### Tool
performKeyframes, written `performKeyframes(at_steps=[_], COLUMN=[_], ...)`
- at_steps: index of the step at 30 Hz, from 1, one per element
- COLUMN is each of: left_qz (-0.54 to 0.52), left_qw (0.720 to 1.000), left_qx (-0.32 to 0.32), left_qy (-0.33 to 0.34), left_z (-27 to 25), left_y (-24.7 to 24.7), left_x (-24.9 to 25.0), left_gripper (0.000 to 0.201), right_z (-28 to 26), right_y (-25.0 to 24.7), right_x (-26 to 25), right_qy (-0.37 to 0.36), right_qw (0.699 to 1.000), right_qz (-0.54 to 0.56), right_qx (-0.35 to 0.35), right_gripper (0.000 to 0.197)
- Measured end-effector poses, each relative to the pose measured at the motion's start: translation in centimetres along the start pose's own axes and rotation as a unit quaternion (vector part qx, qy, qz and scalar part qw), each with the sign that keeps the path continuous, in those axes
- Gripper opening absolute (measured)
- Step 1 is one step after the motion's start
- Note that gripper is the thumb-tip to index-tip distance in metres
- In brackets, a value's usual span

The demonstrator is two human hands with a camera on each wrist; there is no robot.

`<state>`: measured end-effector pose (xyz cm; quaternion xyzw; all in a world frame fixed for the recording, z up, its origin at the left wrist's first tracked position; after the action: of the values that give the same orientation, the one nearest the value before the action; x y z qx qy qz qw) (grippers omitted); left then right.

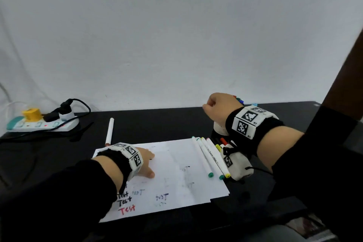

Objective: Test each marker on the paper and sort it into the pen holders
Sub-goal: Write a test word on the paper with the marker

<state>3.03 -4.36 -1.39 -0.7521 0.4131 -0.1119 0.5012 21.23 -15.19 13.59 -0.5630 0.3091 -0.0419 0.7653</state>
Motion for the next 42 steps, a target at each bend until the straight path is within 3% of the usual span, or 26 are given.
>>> performKeyframes(at_steps=[11, 16, 21, 28, 32, 37, 42], left_qz=[-0.048, -0.107, -0.094, -0.073, -0.068, -0.067, -0.063], left_qw=[0.996, 0.991, 0.993, 0.995, 0.996, 0.997, 0.997], left_qx=[-0.023, -0.024, -0.022, -0.025, -0.026, -0.019, -0.022], left_qy=[-0.073, -0.082, -0.070, -0.058, -0.046, -0.044, -0.042], left_z=[-3.2, -2.8, -2.4, -2.7, -2.6, -2.6, -2.6], left_y=[4.7, 7.1, 7.1, 5.8, 5.8, 5.9, 6.0], left_x=[-9.6, -11.9, -12.6, -12.7, -12.9, -12.9, -12.8], left_gripper=[0.072, 0.090, 0.089, 0.086, 0.086, 0.084, 0.084], right_z=[2.1, 3.7, 5.6, 7.8, 8.3, 8.5, 9.2], right_y=[9.4, 14.5, 19.1, 24.4, 26.4, 27.2, 26.7], right_x=[-10.6, -14.2, -17.2, -19.3, -20.4, -20.5, -19.5], right_qy=[-0.094, -0.108, -0.119, -0.133, -0.138, -0.117, -0.069], right_qw=[0.990, 0.982, 0.976, 0.959, 0.947, 0.944, 0.957], right_qz=[0.002, -0.001, -0.019, -0.024, -0.069, -0.110, -0.084], right_qx=[-0.107, -0.157, -0.182, -0.249, -0.282, -0.289, -0.269], right_gripper=[0.018, 0.023, 0.022, 0.038, 0.036, 0.031, 0.044])
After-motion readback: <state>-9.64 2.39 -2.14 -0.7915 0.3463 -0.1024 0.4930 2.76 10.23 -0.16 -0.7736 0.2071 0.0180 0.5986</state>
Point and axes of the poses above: each hand's wrist, its own z-axis towards the middle knuckle, its own y-axis out of the palm, x = y × z, the point moved 6 cm from there along z, towards the middle knuckle, and after that the axes turned 6 degrees about z, right-handed, at the moved point
